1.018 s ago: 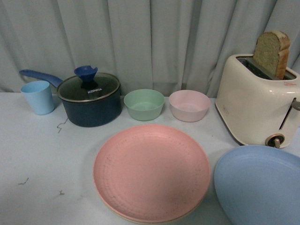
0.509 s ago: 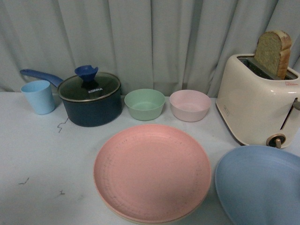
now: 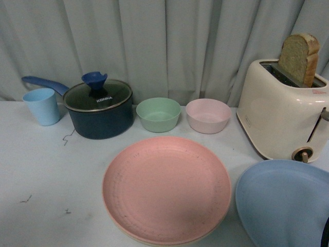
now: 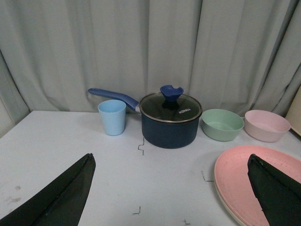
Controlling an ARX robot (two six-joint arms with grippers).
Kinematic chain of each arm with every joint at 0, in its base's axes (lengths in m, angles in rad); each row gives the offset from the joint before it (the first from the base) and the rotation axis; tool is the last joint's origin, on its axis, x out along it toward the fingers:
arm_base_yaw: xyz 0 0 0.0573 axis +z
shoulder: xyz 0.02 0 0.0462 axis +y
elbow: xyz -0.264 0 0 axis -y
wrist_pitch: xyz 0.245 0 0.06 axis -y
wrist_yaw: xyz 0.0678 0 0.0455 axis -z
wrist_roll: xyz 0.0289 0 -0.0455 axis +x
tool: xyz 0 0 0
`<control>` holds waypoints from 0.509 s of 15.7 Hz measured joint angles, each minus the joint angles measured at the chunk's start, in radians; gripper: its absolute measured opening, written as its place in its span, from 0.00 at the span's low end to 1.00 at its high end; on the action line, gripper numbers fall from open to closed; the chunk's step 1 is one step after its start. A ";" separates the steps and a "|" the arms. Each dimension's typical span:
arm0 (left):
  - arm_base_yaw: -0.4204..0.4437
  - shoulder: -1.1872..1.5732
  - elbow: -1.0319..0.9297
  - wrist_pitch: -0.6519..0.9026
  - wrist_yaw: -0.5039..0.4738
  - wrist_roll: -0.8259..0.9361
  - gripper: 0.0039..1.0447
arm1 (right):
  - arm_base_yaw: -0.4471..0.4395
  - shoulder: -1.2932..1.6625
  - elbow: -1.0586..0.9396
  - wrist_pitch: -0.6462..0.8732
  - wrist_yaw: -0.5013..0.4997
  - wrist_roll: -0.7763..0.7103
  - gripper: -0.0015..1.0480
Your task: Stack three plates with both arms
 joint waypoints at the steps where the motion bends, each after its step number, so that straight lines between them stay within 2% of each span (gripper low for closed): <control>1: 0.000 0.000 0.000 0.000 0.000 0.000 0.94 | -0.001 -0.007 -0.006 0.000 -0.002 0.000 0.61; 4: 0.000 0.000 0.000 0.000 0.000 0.000 0.94 | -0.035 -0.043 -0.032 0.010 -0.018 -0.018 0.24; 6: 0.000 0.000 0.000 0.000 0.000 0.000 0.94 | -0.069 -0.098 -0.080 0.022 -0.070 -0.025 0.03; 7: 0.000 0.000 0.000 0.000 0.000 0.000 0.94 | -0.133 -0.217 -0.159 -0.016 -0.132 -0.056 0.03; 8: 0.000 0.000 0.000 0.000 0.000 0.000 0.94 | -0.170 -0.469 -0.222 -0.204 -0.205 -0.095 0.03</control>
